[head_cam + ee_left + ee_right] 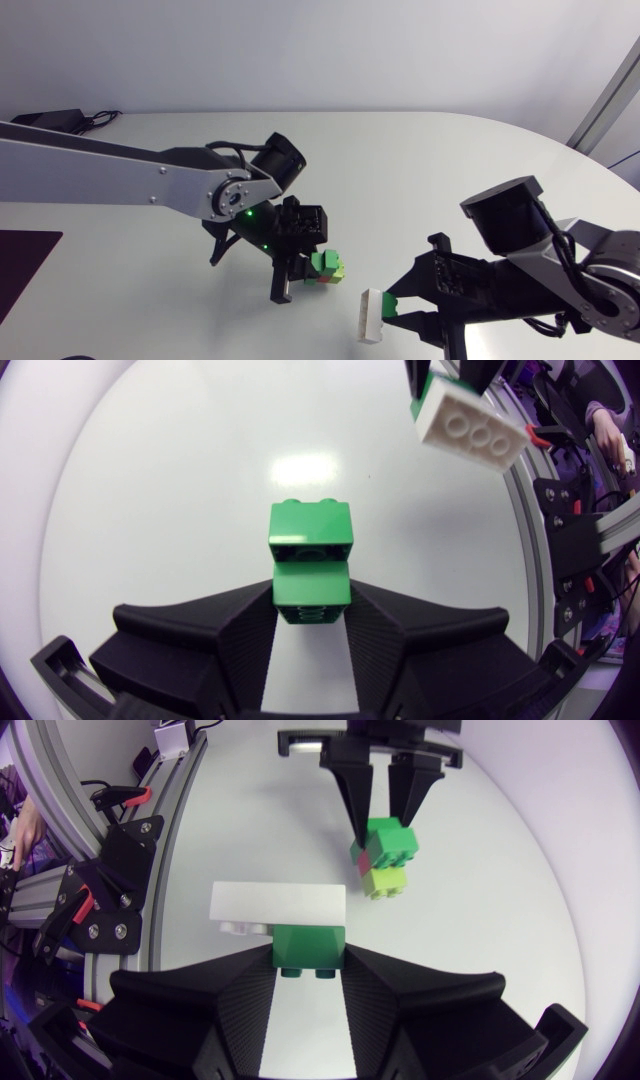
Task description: Disassemble duplo
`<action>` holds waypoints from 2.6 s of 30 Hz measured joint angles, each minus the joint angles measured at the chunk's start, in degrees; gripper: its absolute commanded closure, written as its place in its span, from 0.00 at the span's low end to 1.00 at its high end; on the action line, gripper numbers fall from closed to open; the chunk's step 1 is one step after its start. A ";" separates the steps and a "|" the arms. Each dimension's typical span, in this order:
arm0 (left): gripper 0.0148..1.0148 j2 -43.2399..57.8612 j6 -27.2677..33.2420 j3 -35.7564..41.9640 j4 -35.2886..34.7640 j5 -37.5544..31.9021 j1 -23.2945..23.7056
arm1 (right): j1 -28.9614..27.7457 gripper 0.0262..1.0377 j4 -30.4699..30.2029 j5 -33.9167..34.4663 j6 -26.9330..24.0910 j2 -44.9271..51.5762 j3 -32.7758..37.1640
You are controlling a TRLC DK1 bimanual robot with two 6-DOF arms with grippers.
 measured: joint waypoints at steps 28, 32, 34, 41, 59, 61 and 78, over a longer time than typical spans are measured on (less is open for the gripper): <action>0.07 -19.61 3.54 -21.94 39.41 -18.43 -14.60 | -12.79 0.77 -15.06 -19.76 5.66 12.59 12.57; 0.07 -19.72 7.82 -24.48 42.66 -21.70 -17.51 | -14.71 0.77 -17.92 -21.14 4.98 15.21 14.60; 0.07 -19.91 9.84 -25.92 43.06 -22.82 -18.75 | -15.04 0.77 -18.25 -21.20 4.81 16.09 14.88; 0.07 -21.42 16.13 -28.76 48.17 -26.82 -22.60 | -15.02 0.77 -19.08 -21.16 4.87 20.24 17.62; 0.26 -17.05 26.73 -33.38 58.25 -30.16 -25.79 | -11.15 0.77 -19.28 -19.32 10.27 23.91 20.94; 0.35 -16.52 27.34 -33.59 58.66 -30.21 -25.99 | -10.58 0.77 -19.28 -18.23 10.54 23.93 20.94; 0.70 -16.33 27.91 -33.42 59.52 -31.04 -26.21 | -7.17 0.77 -15.76 -13.29 14.75 23.93 20.87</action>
